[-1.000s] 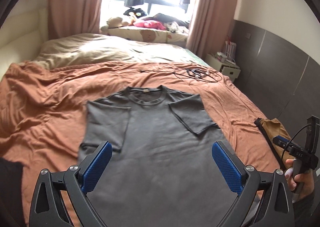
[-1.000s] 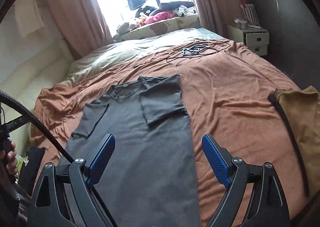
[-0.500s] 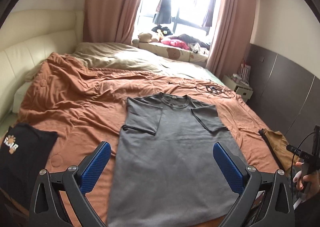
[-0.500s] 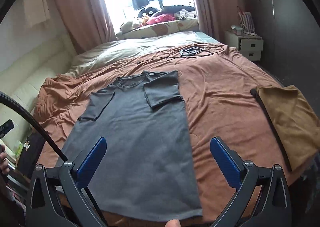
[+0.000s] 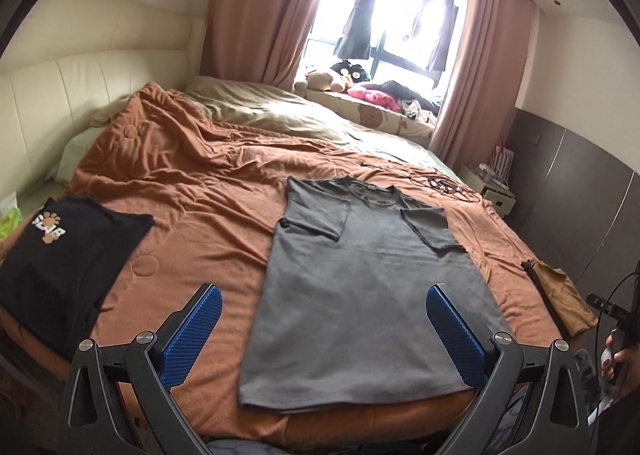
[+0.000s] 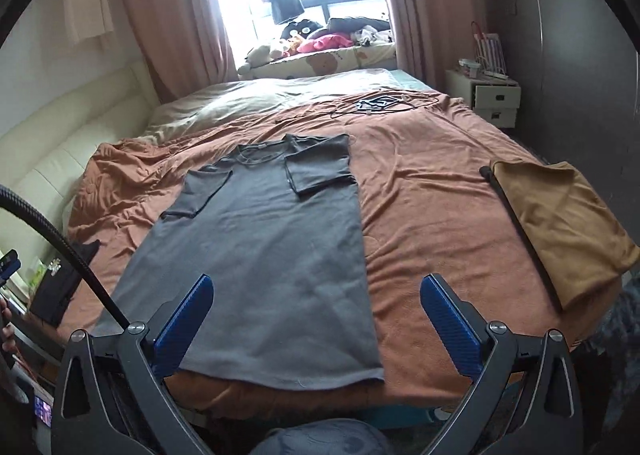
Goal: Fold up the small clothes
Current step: 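Lift both grippers back from the shirt and move toward its hem, then grasp the shirt hem with the left gripper while the right gripper grasps it too, then lift the hem with both grippers and fold it over toward the collar, then open both grippers and release the folded hem onto the shirt, then pinch the folded edge of the grey shirt with both grippers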
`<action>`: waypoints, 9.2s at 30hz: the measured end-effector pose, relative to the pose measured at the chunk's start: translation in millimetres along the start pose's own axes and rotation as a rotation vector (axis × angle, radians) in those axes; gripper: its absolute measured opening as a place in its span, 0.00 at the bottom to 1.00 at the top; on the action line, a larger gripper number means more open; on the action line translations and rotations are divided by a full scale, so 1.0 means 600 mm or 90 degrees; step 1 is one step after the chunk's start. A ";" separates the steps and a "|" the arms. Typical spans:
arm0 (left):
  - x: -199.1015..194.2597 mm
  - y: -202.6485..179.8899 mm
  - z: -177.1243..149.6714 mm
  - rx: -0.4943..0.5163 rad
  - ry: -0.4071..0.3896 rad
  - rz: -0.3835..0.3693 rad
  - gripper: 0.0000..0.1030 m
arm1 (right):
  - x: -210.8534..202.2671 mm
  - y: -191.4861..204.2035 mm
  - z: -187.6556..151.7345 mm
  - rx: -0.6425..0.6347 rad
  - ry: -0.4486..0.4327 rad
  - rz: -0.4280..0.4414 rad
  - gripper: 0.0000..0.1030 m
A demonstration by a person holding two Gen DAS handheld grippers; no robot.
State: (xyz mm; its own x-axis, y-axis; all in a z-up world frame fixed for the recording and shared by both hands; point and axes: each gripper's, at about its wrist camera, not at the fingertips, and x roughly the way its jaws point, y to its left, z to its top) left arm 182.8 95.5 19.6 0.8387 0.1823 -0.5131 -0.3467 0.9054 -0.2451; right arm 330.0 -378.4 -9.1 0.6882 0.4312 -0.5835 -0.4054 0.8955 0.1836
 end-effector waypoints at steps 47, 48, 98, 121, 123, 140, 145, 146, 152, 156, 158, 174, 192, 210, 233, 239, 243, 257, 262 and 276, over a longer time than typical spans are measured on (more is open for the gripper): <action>0.124 0.185 -0.218 -0.188 0.187 -0.039 0.52 | 0.103 -0.104 -0.118 0.151 0.099 0.077 0.77; 0.134 0.189 -0.222 -0.194 0.196 -0.044 0.51 | 0.115 -0.109 -0.117 0.161 0.102 0.085 0.76; 0.212 0.208 -0.256 -0.516 0.201 -0.097 0.31 | 0.184 -0.213 -0.198 0.386 0.081 0.147 0.01; 0.128 0.222 -0.169 -0.503 0.074 -0.164 0.03 | 0.140 -0.225 -0.155 0.473 0.055 0.259 0.00; 0.106 0.217 -0.151 -0.496 0.054 -0.182 0.03 | 0.112 -0.217 -0.138 0.462 0.029 0.276 0.00; -0.130 0.174 -0.029 -0.450 -0.107 -0.300 0.03 | -0.146 -0.186 -0.100 0.391 -0.121 0.390 0.00; -0.203 0.162 -0.006 -0.436 -0.136 -0.322 0.03 | -0.193 -0.188 -0.120 0.391 -0.153 0.414 0.00; -0.214 0.159 -0.002 -0.429 -0.139 -0.328 0.03 | -0.200 -0.187 -0.123 0.390 -0.157 0.420 0.00; -0.277 0.137 0.018 -0.402 -0.166 -0.353 0.03 | -0.238 -0.191 -0.142 0.387 -0.191 0.446 0.00; -0.302 0.130 0.033 -0.394 -0.183 -0.366 0.03 | -0.250 -0.190 -0.139 0.376 -0.211 0.452 0.00; -0.311 0.128 0.041 -0.389 -0.195 -0.370 0.03 | -0.252 -0.188 -0.135 0.368 -0.223 0.458 0.00; -0.143 0.172 0.015 -0.438 -0.099 -0.314 0.03 | -0.030 -0.193 -0.108 0.382 -0.146 0.397 0.00; 0.184 0.226 0.094 -0.445 0.012 -0.201 0.03 | 0.292 -0.158 0.058 0.356 -0.024 0.277 0.00; 0.485 0.275 0.056 -0.440 0.178 -0.080 0.03 | 0.543 -0.134 0.128 0.354 0.091 0.164 0.00; 0.513 0.242 0.089 -0.174 0.299 -0.003 0.60 | 0.563 -0.067 0.198 0.138 0.163 0.049 0.74; 0.524 0.194 0.063 -0.027 0.373 -0.007 0.61 | 0.559 -0.042 0.190 0.003 0.226 -0.002 0.74; 0.542 0.163 0.032 0.068 0.419 0.029 0.61 | 0.572 -0.011 0.170 -0.080 0.271 -0.026 0.74; 0.610 0.161 0.040 0.155 0.395 0.109 0.61 | 0.658 0.021 0.173 -0.125 0.282 -0.079 0.74; 0.637 0.168 0.055 0.127 0.381 0.090 0.61 | 0.684 0.011 0.187 -0.091 0.263 -0.068 0.74; 0.668 0.207 0.066 -0.022 0.355 -0.018 0.31 | 0.709 -0.022 0.194 -0.001 0.218 0.014 0.32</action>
State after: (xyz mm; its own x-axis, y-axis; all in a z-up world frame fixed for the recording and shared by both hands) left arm 492.3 296.3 -184.0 0.5022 -0.0805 -0.8610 -0.3489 0.8922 -0.2869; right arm 698.0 -194.2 -167.5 0.4373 0.3887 -0.8110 -0.4193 0.8859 0.1985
